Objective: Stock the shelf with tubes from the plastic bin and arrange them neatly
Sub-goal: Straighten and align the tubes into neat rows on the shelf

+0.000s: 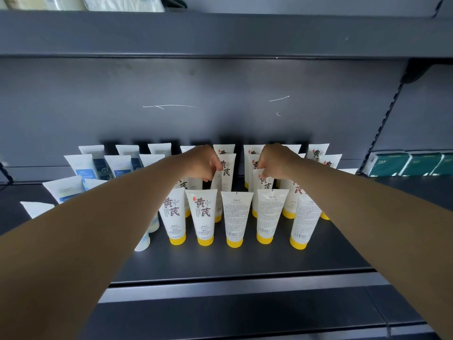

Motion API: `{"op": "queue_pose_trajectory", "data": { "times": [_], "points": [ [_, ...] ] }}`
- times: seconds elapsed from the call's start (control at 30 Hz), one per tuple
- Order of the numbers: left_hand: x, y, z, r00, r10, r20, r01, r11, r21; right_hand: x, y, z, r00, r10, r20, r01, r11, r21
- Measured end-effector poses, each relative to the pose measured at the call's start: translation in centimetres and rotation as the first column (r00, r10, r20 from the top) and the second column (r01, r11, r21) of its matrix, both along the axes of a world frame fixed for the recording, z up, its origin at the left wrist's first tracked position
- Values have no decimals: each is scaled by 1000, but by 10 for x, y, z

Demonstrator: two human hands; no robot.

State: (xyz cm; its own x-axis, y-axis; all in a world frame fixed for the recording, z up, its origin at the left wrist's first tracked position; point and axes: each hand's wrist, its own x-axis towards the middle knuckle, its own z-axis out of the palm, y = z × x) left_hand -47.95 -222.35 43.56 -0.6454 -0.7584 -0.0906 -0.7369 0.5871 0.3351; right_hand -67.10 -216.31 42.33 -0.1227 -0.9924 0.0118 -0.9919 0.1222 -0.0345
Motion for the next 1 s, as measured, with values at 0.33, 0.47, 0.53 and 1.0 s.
{"op": "queue_pose_trajectory", "data": {
  "times": [0.33,0.47,0.53,1.0],
  "points": [
    [-2,-3,-8,999,-43,-4,42,985,-166,-2,-3,-3,1000,-25,11,25,999,-28],
    [-6,-5,-10,999,-37,-16,33,980,-197,-3,-3,-2,999,-36,38,37,999,-34],
    [-8,-3,-11,999,-35,-8,33,983,-181,-3,-2,-2,998,-32,54,34,999,-35],
    [-18,-1,-13,999,-2,-40,-5,984,-179,1,3,5,999,-15,52,14,1000,22]
  ]
}}
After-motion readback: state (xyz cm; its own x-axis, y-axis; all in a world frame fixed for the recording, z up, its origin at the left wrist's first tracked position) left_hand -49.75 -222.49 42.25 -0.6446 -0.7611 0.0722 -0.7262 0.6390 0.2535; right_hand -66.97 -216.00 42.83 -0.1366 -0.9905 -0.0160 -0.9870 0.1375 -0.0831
